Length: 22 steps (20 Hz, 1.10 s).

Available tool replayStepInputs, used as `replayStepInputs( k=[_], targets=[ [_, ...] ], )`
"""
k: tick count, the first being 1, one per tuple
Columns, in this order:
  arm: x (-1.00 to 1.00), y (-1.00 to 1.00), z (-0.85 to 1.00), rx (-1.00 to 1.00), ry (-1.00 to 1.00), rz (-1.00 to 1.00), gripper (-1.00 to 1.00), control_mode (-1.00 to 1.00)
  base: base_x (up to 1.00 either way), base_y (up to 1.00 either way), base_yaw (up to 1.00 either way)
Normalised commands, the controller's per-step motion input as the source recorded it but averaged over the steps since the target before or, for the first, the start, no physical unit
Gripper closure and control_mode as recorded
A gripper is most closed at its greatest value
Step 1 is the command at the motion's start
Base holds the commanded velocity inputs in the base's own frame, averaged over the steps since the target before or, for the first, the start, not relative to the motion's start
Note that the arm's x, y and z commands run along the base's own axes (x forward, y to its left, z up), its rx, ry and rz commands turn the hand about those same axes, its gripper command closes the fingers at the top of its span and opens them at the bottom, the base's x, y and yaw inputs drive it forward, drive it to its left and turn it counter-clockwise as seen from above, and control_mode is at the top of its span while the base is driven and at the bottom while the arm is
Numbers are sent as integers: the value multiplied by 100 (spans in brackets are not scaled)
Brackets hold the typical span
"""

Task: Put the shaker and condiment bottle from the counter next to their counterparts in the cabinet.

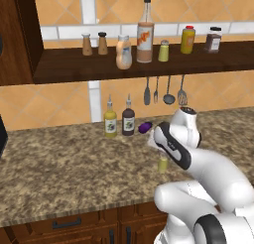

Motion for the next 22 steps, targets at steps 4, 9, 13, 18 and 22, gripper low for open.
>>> replayStepInputs(
  k=[4,9,13,18,22],
  targets=[
    [-3,-3,100,8,-10,4,100,-100,0,0,0],
    [-14,0,53,4,-7,1,100,-100,0,0,0],
    [-7,-2,48,0,0,0,100,-100,0,0,0],
    [0,-11,100,1,-3,6,100,-100,0,0,0],
    [0,-18,100,0,0,7,100,-100,0,0,0]
  ],
)
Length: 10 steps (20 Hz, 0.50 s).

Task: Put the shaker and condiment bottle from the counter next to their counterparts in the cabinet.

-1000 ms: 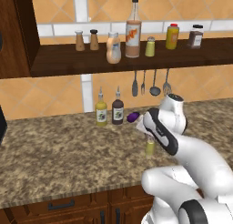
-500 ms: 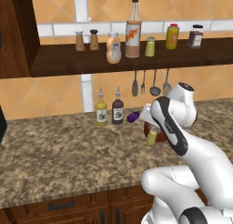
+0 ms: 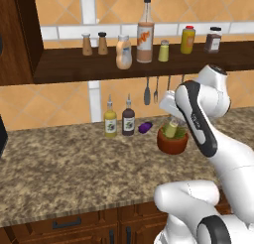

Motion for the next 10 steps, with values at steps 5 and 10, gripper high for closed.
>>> replayStepInputs(
  k=[5,10],
  targets=[
    [0,-27,100,0,0,6,100,-100,0,0,0],
    [0,-22,100,1,0,6,100,-100,0,0,0]
  ],
)
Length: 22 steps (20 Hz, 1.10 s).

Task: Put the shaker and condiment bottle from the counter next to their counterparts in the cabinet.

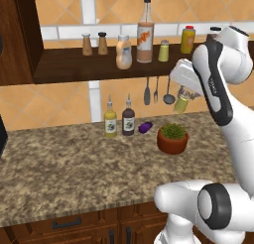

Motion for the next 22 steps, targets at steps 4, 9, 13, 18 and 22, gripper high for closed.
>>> replayStepInputs(
  k=[4,9,13,18,22],
  targets=[
    [0,-23,100,1,0,5,100,-100,0,0,0],
    [-6,-5,51,1,0,1,100,-100,0,0,0],
    [-30,0,0,0,-2,0,100,-100,0,0,0],
    [-16,-7,48,0,-12,1,100,-100,0,0,0],
    [-1,-14,100,0,-13,5,100,-100,0,0,0]
  ],
)
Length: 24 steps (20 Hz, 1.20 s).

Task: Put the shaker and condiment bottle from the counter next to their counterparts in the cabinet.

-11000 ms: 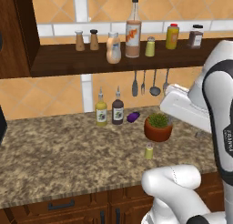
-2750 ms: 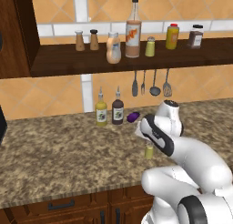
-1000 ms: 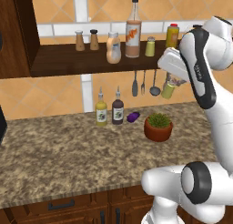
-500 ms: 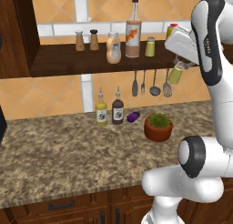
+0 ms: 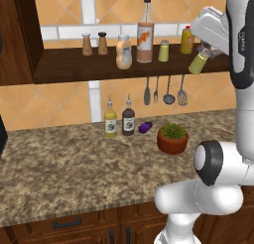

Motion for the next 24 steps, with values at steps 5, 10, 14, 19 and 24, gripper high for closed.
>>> replayStepInputs(
  k=[5,10,14,19,24],
  targets=[
    [-7,7,36,0,-7,2,100,-100,0,0,0],
    [48,-31,14,-7,0,1,100,-100,0,0,0],
    [50,-11,7,-8,0,4,100,-100,0,0,0],
    [0,13,-19,-5,5,0,100,-100,0,0,0],
    [13,-19,-32,0,11,5,100,-100,0,0,0]
  ],
)
